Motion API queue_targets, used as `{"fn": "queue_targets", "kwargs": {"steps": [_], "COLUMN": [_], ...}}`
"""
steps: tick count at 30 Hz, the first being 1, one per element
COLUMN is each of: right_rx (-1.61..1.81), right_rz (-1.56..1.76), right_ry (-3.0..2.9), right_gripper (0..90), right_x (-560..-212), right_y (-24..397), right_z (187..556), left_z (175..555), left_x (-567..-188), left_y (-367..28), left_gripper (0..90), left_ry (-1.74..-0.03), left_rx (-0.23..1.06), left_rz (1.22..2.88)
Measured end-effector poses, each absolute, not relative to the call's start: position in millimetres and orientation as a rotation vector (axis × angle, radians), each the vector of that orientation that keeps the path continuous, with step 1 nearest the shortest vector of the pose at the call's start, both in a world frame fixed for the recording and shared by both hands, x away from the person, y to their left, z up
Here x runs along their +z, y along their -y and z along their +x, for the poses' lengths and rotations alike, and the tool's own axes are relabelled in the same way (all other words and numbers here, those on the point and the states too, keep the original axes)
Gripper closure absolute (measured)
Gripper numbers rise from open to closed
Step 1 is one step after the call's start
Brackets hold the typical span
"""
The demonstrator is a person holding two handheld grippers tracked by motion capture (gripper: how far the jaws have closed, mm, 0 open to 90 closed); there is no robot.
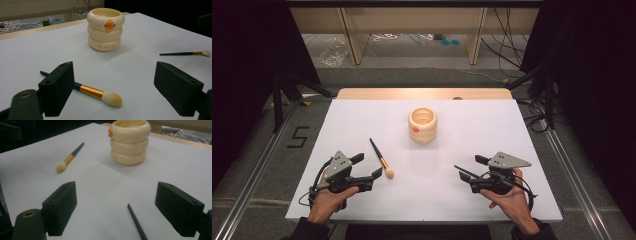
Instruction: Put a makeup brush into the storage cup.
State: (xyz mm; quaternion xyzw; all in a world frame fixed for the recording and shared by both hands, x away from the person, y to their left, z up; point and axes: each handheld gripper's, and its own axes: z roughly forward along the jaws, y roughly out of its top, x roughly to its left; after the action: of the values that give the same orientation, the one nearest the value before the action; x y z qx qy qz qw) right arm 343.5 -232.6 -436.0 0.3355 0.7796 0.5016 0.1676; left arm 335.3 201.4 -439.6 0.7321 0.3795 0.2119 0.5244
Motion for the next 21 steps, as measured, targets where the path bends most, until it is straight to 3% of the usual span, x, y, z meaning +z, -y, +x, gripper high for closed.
{"fn": "queue_targets", "kwargs": {"steps": [16, 21], "right_rx": [1.419, 1.415], "right_rz": [0.963, 0.954], "right_ry": [-2.239, -2.228], "right_gripper": [19.5, 19.9], "right_x": [-438, -438], "right_y": [232, 234], "right_z": [345, 345], "left_z": [383, 397], "left_x": [-428, -427], "left_y": [-207, -213], "left_gripper": [16.8, 17.0], "left_ry": [-0.796, -0.763], "left_rx": [0.397, 0.443], "left_rz": [1.929, 1.977]}}
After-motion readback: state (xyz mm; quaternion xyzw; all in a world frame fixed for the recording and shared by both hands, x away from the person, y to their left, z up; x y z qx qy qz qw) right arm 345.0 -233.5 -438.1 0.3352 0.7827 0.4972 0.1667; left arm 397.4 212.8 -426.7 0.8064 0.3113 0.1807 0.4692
